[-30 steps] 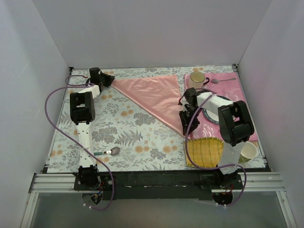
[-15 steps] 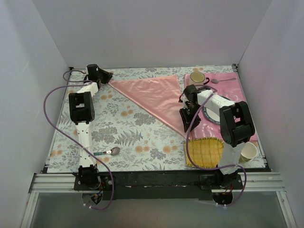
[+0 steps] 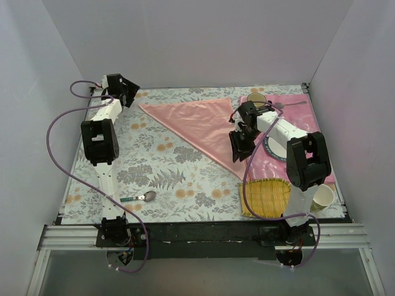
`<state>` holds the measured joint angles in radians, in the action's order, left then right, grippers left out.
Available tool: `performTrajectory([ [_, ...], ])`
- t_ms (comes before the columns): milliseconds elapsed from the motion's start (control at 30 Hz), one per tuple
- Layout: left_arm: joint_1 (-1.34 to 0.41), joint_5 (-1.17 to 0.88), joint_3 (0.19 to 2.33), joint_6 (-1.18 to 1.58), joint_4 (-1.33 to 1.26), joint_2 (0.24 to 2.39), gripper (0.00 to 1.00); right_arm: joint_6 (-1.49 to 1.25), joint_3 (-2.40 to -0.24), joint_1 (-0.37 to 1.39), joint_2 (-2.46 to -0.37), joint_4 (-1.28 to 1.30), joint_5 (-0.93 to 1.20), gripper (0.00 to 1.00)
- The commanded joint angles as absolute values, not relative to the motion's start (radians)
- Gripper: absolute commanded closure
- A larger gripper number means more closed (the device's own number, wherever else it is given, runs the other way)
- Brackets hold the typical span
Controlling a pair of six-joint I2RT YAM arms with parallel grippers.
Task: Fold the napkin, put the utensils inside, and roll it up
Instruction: Fold the napkin
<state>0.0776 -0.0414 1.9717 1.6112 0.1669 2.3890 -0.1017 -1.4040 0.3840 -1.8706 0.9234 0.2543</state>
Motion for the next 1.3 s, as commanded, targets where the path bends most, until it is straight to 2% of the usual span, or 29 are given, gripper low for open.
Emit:
performTrajectory([
  [0, 0.075, 0.02, 1.886, 1.601, 0.265, 2.303, 0.38, -0.101, -1.44, 0.382, -1.847, 0.934, 0.275, 0.56],
  [400, 0.058, -0.032, 1.83, 1.654, 0.226, 2.329, 0.55, -0.103, -1.358, 0.376, -1.801, 0.911, 0.268, 0.55],
  [500, 0.057, -0.025, 1.836, 1.658, 0.225, 2.344, 0.63, -0.107, -1.361, 0.376, -1.805, 0.91, 0.27, 0.55],
  [700, 0.054, -0.026, 1.859, 1.66, 0.209, 2.391, 0.71, -0.115, -1.385, 0.376, -1.828, 0.914, 0.276, 0.55],
  [800, 0.054, -0.038, 1.862, 1.661, 0.189, 2.41, 0.71, -0.117, -1.404, 0.376, -1.838, 0.926, 0.273, 0.55],
  [867, 0.054, -0.049, 1.865, 1.658, 0.164, 2.419, 0.8, -0.118, -1.41, 0.376, -1.845, 0.931, 0.272, 0.55],
  [933, 0.057, -0.04, 1.888, 1.631, 0.167, 2.425, 0.94, -0.12, -1.42, 0.376, -1.85, 0.937, 0.27, 0.55],
  [1033, 0.066, 0.026, 1.922, 1.565, 0.192, 2.421, 1.0, -0.121, -1.43, 0.377, -1.859, 0.946, 0.268, 0.54],
  [1267, 0.135, 0.083, 1.991, 1.483, 0.233, 2.43, 1.0, -0.143, -1.349, 0.387, -1.848, 0.901, 0.331, 0.45],
])
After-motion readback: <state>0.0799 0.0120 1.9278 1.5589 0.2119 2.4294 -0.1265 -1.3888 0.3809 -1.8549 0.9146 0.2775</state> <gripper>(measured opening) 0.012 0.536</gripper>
